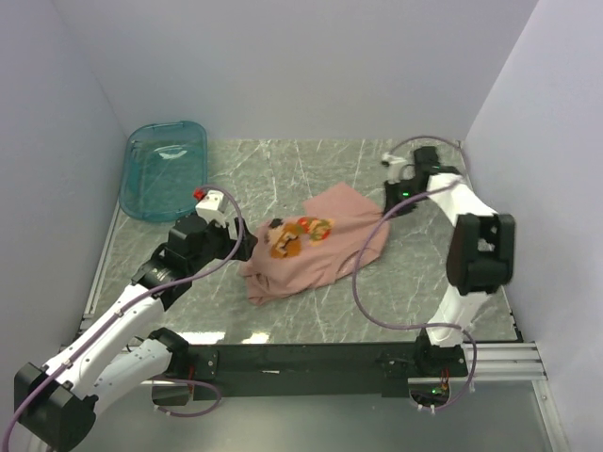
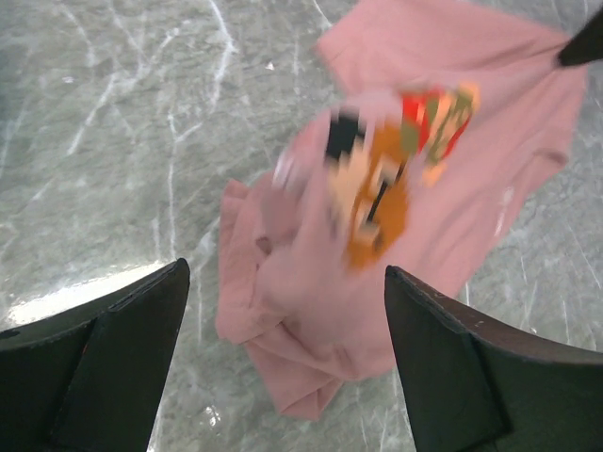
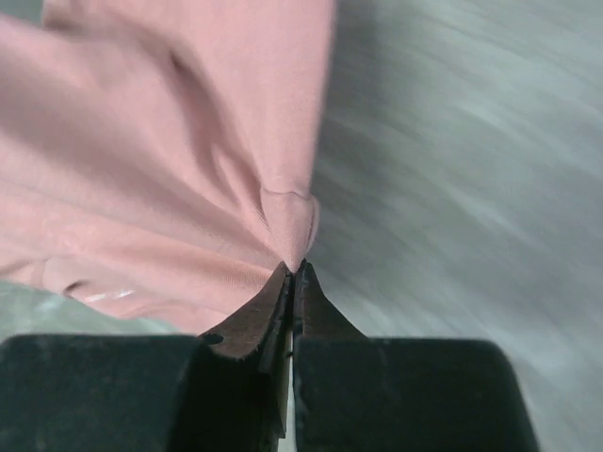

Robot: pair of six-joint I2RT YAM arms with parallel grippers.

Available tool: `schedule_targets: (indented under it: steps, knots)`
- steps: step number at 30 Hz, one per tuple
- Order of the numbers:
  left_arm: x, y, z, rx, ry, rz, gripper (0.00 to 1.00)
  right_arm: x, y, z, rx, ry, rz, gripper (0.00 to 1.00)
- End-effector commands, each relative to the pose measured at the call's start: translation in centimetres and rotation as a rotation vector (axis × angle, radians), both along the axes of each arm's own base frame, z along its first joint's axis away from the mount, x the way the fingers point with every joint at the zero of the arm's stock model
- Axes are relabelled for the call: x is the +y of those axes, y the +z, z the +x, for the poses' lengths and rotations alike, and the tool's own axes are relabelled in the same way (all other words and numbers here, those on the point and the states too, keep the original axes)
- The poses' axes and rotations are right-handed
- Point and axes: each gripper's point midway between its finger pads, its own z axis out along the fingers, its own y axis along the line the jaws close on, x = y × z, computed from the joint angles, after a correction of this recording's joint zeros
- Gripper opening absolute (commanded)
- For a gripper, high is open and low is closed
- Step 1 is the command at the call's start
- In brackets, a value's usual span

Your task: Fold and stack the t-shirts

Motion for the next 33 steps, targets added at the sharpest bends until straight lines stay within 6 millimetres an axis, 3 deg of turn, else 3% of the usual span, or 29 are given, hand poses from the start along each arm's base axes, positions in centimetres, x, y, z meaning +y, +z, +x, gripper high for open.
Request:
schedule_targets:
  steps: [1, 3, 4, 9, 10, 11, 13, 18, 23, 29, 33]
  knots:
    - [-1.6, 1.0, 0.6, -0.038, -0.079, -0.025, 0.89, -7.6, 2.2, 0.0, -0.118, -0.108, -0.156, 0.0]
    - [-2.3, 1.0, 1.1, -0.031, -0.1, -0.02, 0.9, -11.8, 1.8, -0.6, -0.128, -0.202, -0.232, 0.0]
    - [-2.4, 0.8, 1.3, -0.021, -0.103, -0.016, 0.9, -12.9, 1.8, -0.7, -0.132, -0.232, -0.239, 0.0]
    - [-4.0, 0.0, 4.6, 0.036, -0.112, 0.048, 0.89, -15.9, 1.3, -1.3, -0.118, -0.328, -0.225, 0.0]
    - [-4.2, -0.4, 5.3, 0.056, -0.105, 0.061, 0.89, -16.0, 1.2, -1.3, -0.116, -0.331, -0.221, 0.0]
    - [-4.6, -2.2, 6.0, 0.106, -0.107, 0.088, 0.88, -16.2, 1.0, -1.5, -0.109, -0.334, -0.222, 0.0]
    - [-5.5, -2.0, 7.7, 0.112, -0.109, 0.098, 0.87, -16.1, 0.7, -1.5, -0.104, -0.332, -0.218, 0.0]
    - [-8.0, -5.7, 11.0, 0.226, -0.178, 0.155, 0.8, -16.1, 0.6, -1.7, -0.104, -0.336, -0.2, 0.0]
    - [-10.8, -8.3, 10.1, 0.357, -0.348, 0.128, 0.77, -15.9, 0.8, -1.7, -0.11, -0.33, -0.179, 0.0]
    - [-10.8, -13.6, 11.2, 0.477, -0.323, 0.184, 0.75, -15.1, 0.7, -1.7, -0.097, -0.312, -0.137, 0.0]
    - [-11.5, -15.4, 11.0, 0.53, -0.333, 0.176, 0.69, -14.8, 0.7, -1.8, -0.098, -0.306, -0.122, 0.0]
